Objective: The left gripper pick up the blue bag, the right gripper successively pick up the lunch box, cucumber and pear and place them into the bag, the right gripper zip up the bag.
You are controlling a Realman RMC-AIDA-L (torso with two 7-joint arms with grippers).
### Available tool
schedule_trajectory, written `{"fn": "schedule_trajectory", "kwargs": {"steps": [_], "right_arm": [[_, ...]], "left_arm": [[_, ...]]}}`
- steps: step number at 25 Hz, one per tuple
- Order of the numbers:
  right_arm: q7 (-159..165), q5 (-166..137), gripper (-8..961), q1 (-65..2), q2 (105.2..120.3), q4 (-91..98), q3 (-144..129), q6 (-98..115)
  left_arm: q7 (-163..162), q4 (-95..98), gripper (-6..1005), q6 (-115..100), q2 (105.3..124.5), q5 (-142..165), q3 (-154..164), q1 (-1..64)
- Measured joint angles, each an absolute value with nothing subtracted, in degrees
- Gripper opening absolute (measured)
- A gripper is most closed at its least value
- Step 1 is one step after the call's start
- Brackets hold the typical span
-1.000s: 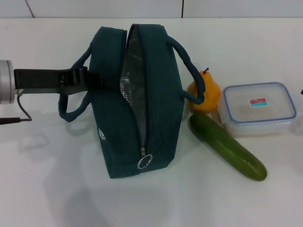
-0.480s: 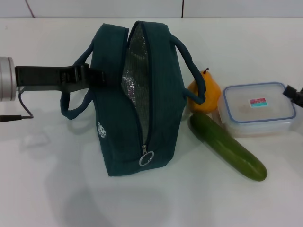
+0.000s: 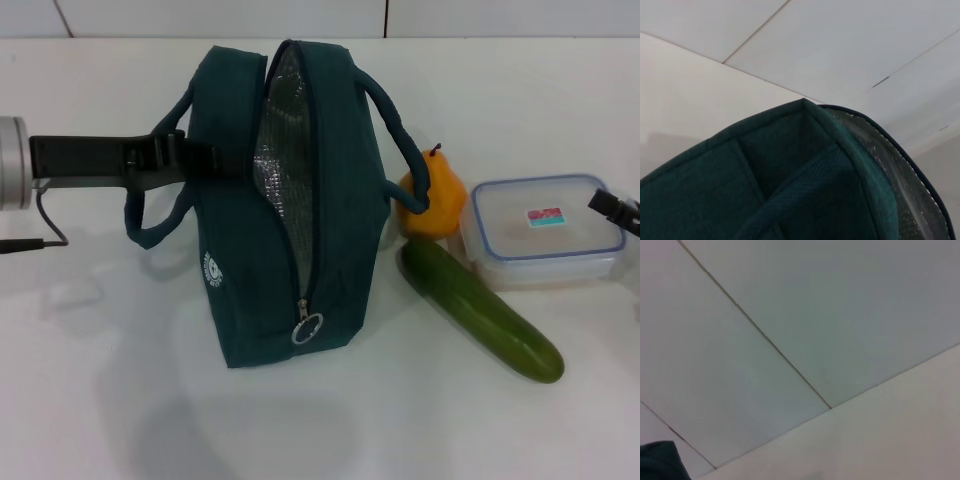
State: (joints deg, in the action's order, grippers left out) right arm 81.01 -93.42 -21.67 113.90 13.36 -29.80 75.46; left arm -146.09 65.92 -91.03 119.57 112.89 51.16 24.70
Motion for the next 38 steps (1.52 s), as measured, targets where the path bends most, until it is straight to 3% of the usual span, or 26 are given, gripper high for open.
{"fn": "schedule_trajectory", "kwargs": {"steps": [19,30,32,38], "right_arm": [[88.8,-93.4,868,-22.5,113.39,12.0,-32.8,77.5],[93.8,-92.8,750,-20.8,112.67,11.9,-32.1,83.1],[94.1,-92.8,572,-20.8,112.67,11.9,-32.0,84.1],[94.6,-92.7,527,-20.8,112.98,12.0,-32.0,84.5]], "left_arm": [[-146.1,65.9,45,-90.3,119.53,112.9,51.2,25.5],[-146.1,65.9,45,-90.3,119.53,112.9,51.2,25.2],[-146.1,65.9,45,-90.4,119.53,112.9,51.1,25.1],[-146.1,65.9,45,-90.5,119.56,112.9,51.2,25.1]]}}
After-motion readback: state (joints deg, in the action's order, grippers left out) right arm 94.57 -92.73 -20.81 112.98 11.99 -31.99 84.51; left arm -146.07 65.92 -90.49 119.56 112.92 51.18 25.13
